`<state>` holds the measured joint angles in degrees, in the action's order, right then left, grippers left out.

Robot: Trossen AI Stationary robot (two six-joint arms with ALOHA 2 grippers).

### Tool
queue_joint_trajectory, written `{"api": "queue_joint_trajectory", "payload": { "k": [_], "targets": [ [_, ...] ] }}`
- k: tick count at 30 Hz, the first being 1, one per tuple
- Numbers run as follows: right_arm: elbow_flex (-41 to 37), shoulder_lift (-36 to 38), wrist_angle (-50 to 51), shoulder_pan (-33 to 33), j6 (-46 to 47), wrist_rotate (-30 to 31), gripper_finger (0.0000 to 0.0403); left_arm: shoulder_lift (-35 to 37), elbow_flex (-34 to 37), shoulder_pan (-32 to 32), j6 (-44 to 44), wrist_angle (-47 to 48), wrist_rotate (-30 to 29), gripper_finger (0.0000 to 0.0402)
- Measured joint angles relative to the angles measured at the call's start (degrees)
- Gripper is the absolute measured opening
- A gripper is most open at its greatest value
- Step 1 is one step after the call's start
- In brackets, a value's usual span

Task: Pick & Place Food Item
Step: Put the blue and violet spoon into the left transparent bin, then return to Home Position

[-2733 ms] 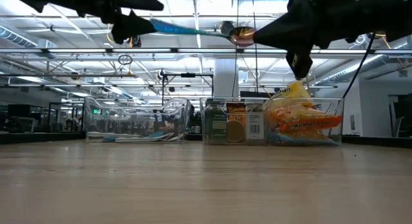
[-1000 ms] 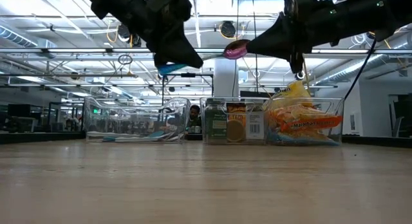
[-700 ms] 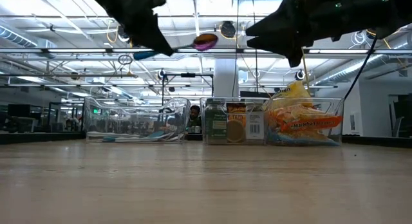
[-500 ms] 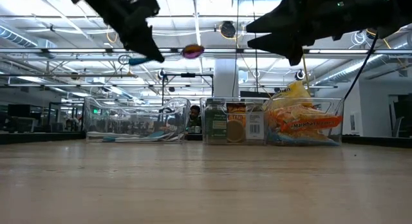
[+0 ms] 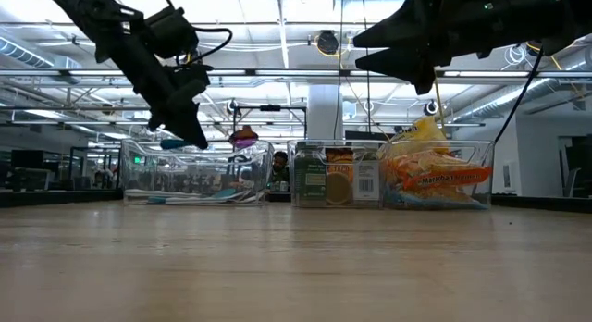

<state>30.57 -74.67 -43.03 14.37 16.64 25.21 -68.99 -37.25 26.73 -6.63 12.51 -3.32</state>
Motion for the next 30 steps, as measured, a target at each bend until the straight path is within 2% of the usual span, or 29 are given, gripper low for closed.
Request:
{"api": "queue_joint_trajectory", "payload": {
  "k": [7, 12, 17, 21, 24, 27, 30],
  "targets": [
    [0.0, 0.0, 0.0, 0.0, 0.0, 0.0, 0.0194, 0.0, 0.7, 0.2, -2.5, -0.9, 0.3, 0.0056],
    [0.0, 0.0, 0.0, 0.0, 0.0, 0.0, 0.0196, 0.0, 0.5, 0.2, -3.0, -0.6, -0.7, 0.0112],
    [0.0, 0.2, 0.0, 0.0, 0.0, 0.0, 0.0196, 3.5, -5.4, 0.3, -4.6, 9.8, 1.3, 0.0172],
    [-0.1, 2.6, 0.5, 0.0, -0.7, 0.0, 0.0196, 9.9, -12.2, -0.5, -5.6, 22.1, 2.1, 0.0202],
    [-0.1, 7.4, 7.1, 0.3, -4.0, 0.0, 0.0194, 18.9, -12.7, -3.5, -2.3, 22.2, 2.1, 0.0214],
    [-0.1, 13.8, 19.1, 1.0, -5.0, 0.0, 0.0192, 30.3, -9.4, -7.4, -1.7, 21.8, 1.2, 0.0221],
    [-0.1, 19.6, 29.6, 2.0, -4.0, 0.1, 0.0194, 41.9, -2.5, -12.0, -2.9, 19.1, -0.2, 0.0222]
  ]
}}
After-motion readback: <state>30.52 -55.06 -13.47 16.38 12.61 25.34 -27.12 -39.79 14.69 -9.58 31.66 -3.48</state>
